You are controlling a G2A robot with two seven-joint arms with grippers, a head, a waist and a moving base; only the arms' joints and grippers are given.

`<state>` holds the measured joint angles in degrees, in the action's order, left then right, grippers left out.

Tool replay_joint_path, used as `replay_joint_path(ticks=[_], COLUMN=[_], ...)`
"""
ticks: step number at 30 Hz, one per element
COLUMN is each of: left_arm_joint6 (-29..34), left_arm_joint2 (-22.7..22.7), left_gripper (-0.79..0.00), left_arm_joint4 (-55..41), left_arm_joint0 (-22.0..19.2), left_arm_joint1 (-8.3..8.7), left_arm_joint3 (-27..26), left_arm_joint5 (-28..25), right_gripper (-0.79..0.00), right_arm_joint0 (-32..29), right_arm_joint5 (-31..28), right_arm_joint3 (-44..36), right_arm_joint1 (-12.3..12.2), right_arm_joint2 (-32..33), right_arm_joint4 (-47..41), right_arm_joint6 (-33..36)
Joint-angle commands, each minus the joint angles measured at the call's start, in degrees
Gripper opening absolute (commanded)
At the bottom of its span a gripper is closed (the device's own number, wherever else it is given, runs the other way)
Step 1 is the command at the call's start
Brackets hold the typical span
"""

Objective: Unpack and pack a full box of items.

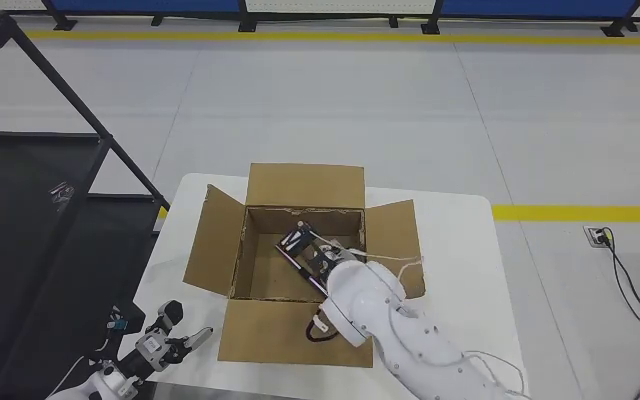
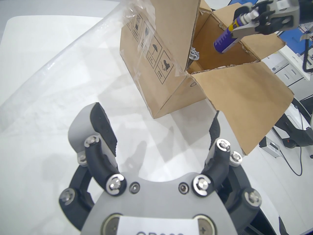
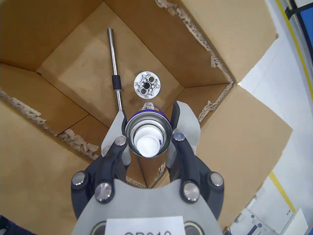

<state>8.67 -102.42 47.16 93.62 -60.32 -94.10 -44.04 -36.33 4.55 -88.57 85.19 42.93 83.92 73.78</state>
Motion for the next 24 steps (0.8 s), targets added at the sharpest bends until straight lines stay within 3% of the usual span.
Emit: replay_joint_path(ticks=[1, 4, 5, 6, 20, 24], left_arm_joint6=[0.00, 0.00, 0.00, 0.00, 0.00, 0.00], left_arm_joint2=[0.00, 0.00, 0.00, 0.00, 0.00, 0.00], left_gripper=[0.000, 0.000, 0.000, 0.000, 0.000, 0.000], left_arm_joint4=[0.00, 0.00, 0.00, 0.00, 0.00, 0.00], left_arm_joint0=[0.00, 0.00, 0.00, 0.00, 0.00, 0.00], left_arm_joint1=[0.00, 0.00, 0.00, 0.00, 0.00, 0.00], left_arm_joint3=[0.00, 0.00, 0.00, 0.00, 0.00, 0.00], left_arm_joint5=[0.00, 0.00, 0.00, 0.00, 0.00, 0.00], right_gripper=[-0.785, -0.785, -0.714, -0.539, -0.453, -0.369], right_arm_joint0=[1.64, 3.55, 3.94, 4.29, 4.34, 3.90], right_arm_joint5=[0.68, 1.03, 1.19, 1.15, -1.03, -1.73], right_arm_joint3=[4.61, 9.90, 11.34, 12.67, 18.79, 18.32], right_arm_joint1=[0.73, 1.80, 2.10, 2.36, 3.60, 3.55], right_arm_joint2=[-0.43, -0.49, -0.50, -0.59, 1.48, 2.47], right_arm_joint4=[-1.25, -4.24, -5.05, -5.44, -8.33, -7.96], right_arm_joint6=[0.01, -0.75, -1.16, -1.57, -4.99, -4.94])
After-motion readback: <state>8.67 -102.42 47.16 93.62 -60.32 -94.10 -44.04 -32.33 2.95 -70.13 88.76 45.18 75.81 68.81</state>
